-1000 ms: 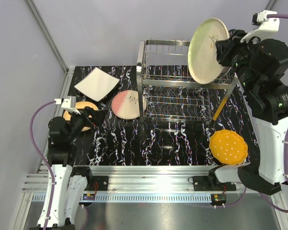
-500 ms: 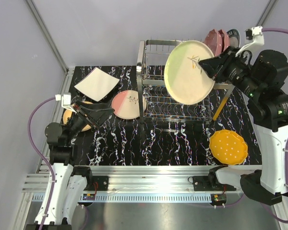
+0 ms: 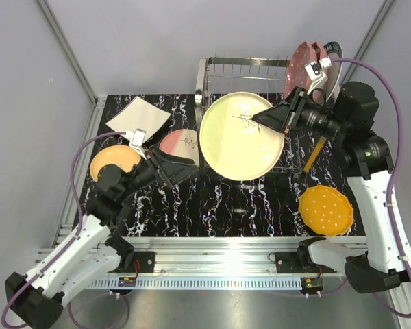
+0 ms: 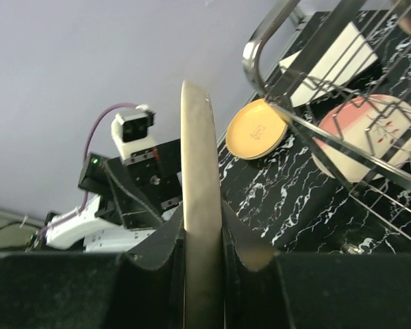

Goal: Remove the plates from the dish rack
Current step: Pass the plate from the right arm to the left

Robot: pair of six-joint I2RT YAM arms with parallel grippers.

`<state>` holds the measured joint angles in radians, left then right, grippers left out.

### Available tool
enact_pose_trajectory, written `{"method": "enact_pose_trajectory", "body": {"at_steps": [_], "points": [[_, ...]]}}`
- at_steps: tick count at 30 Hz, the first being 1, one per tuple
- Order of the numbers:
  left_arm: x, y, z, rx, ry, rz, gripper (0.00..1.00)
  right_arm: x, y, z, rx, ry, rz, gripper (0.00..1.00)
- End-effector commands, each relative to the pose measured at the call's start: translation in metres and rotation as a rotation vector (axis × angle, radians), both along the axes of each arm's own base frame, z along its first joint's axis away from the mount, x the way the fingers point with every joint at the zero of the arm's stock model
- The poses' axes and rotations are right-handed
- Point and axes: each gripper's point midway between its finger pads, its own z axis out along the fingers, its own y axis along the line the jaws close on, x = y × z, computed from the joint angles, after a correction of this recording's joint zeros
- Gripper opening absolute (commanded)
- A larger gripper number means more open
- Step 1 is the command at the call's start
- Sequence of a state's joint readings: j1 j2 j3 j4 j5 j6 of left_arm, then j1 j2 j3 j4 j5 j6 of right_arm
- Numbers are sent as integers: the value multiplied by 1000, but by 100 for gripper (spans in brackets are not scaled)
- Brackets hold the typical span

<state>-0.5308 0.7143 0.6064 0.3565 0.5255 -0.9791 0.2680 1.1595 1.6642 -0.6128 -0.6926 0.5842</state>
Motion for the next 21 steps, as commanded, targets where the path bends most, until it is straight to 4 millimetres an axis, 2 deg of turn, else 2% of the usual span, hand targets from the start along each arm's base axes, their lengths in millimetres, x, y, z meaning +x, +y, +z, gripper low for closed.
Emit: {"method": "enact_pose_trajectory", "body": {"at_steps": [1, 3, 5, 6, 9, 18, 21], "points": [[3, -7, 40, -69, -105, 38, 99, -38, 6, 54, 109, -211, 141, 0], [3, -11, 44, -77, -110, 36, 99, -42, 8, 52, 114, -226, 171, 0], [-1, -17, 49, -97, -119, 21, 99, -38, 12, 38, 117, -191, 191, 0], [3, -18, 48, -96, -108, 30, 99, -40, 12, 40, 119, -204, 196, 0], [2, -24, 52, -122, -102, 27, 96, -38, 14, 30, 118, -195, 214, 0], [19, -45, 46, -95, 8, 40, 68, -29, 19, 8, 88, -203, 220, 0], [18, -50, 45, -65, 1, 36, 53, -28, 20, 2, 80, -203, 221, 0]]}}
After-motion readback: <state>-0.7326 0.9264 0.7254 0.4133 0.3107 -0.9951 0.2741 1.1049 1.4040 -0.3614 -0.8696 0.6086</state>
